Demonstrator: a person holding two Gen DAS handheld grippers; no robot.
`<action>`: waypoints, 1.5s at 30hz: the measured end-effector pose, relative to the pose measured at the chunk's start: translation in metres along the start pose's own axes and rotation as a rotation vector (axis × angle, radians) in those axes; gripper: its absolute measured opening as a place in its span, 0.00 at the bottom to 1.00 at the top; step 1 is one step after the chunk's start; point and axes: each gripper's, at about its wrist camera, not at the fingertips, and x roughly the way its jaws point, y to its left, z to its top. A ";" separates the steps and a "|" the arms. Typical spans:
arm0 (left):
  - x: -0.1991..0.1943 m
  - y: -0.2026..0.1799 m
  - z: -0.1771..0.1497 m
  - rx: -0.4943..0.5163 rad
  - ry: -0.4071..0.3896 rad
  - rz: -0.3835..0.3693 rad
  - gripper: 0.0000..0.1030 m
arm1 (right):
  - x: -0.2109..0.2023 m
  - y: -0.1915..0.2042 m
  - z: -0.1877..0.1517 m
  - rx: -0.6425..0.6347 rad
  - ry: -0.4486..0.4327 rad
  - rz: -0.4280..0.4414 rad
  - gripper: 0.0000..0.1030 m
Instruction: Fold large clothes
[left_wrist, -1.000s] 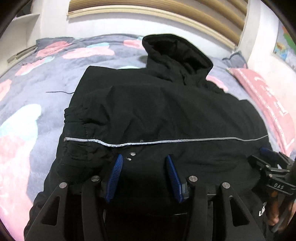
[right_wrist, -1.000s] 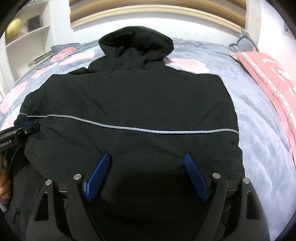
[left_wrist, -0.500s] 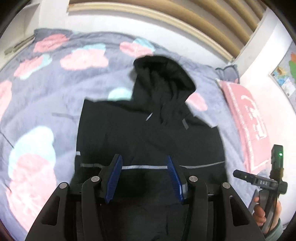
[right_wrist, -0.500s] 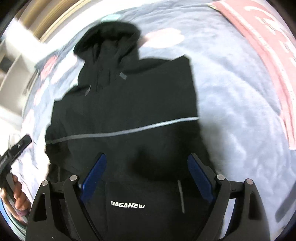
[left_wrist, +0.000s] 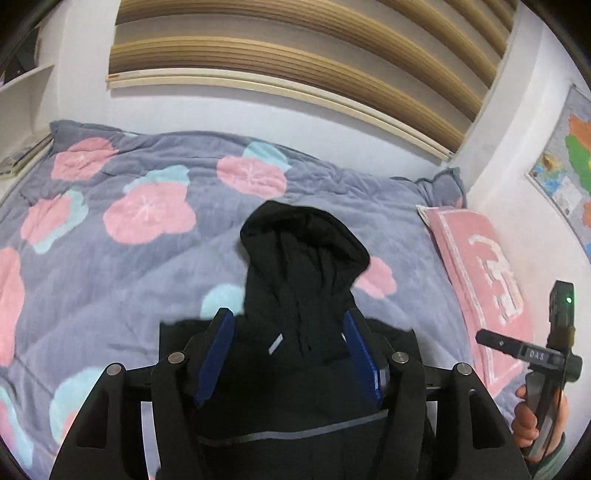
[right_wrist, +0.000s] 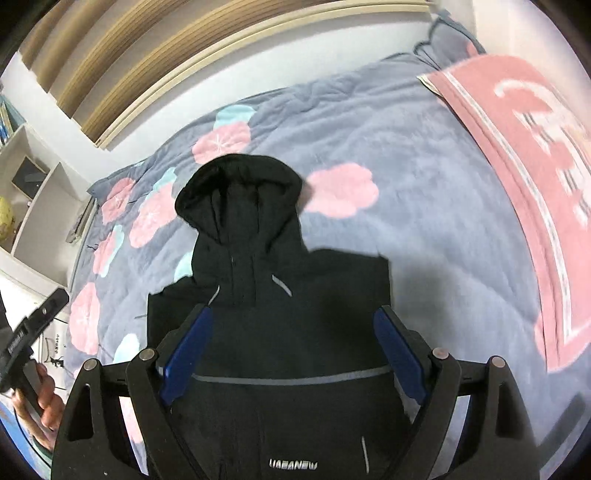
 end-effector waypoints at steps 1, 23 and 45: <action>0.011 0.002 0.009 -0.004 0.006 0.001 0.62 | 0.007 0.001 0.007 -0.004 0.002 -0.008 0.88; 0.316 0.066 0.079 -0.084 0.278 0.188 0.62 | 0.263 0.004 0.142 -0.070 0.116 -0.124 0.85; 0.345 0.159 0.024 -0.228 0.412 -0.111 0.16 | 0.321 -0.024 0.113 -0.095 0.179 -0.106 0.17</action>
